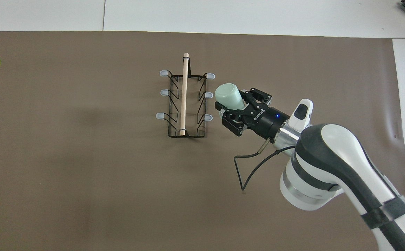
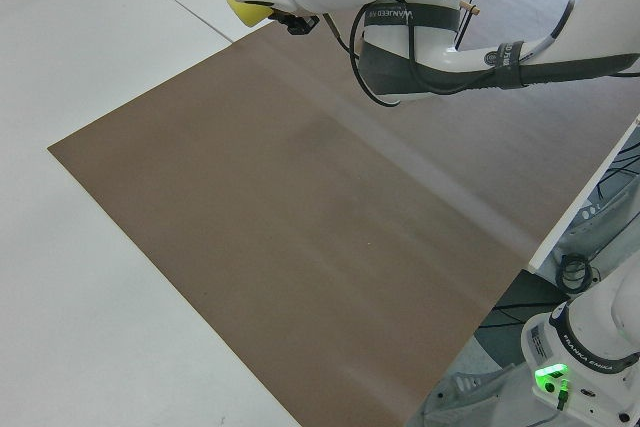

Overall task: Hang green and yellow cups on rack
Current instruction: 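Hang the green cup on a rack peg while the left gripper brings the yellow cup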

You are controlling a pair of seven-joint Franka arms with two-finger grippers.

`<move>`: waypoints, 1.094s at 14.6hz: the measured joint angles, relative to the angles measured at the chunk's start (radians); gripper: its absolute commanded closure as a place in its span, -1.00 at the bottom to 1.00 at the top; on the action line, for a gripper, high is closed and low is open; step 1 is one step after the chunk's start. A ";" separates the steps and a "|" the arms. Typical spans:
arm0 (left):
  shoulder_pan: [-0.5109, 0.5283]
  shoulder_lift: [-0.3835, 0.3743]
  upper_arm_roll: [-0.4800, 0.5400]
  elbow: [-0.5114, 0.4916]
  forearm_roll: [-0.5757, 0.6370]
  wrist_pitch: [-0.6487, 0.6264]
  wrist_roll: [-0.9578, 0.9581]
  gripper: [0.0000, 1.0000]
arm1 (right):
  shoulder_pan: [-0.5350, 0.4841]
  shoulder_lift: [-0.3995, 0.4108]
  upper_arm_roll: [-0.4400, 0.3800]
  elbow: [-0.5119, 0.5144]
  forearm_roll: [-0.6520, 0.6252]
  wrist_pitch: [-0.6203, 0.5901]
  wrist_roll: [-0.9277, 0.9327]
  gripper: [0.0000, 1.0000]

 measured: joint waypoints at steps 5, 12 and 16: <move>-0.001 -0.028 -0.090 -0.012 0.185 -0.003 -0.009 1.00 | 0.042 0.000 0.001 -0.018 0.348 -0.048 -0.251 1.00; 0.000 -0.034 -0.186 -0.025 0.440 -0.003 -0.064 1.00 | 0.035 0.039 -0.002 -0.063 0.577 -0.209 -0.505 1.00; -0.001 -0.034 -0.248 -0.026 0.603 -0.003 -0.157 1.00 | 0.030 0.066 -0.006 -0.067 0.577 -0.248 -0.562 1.00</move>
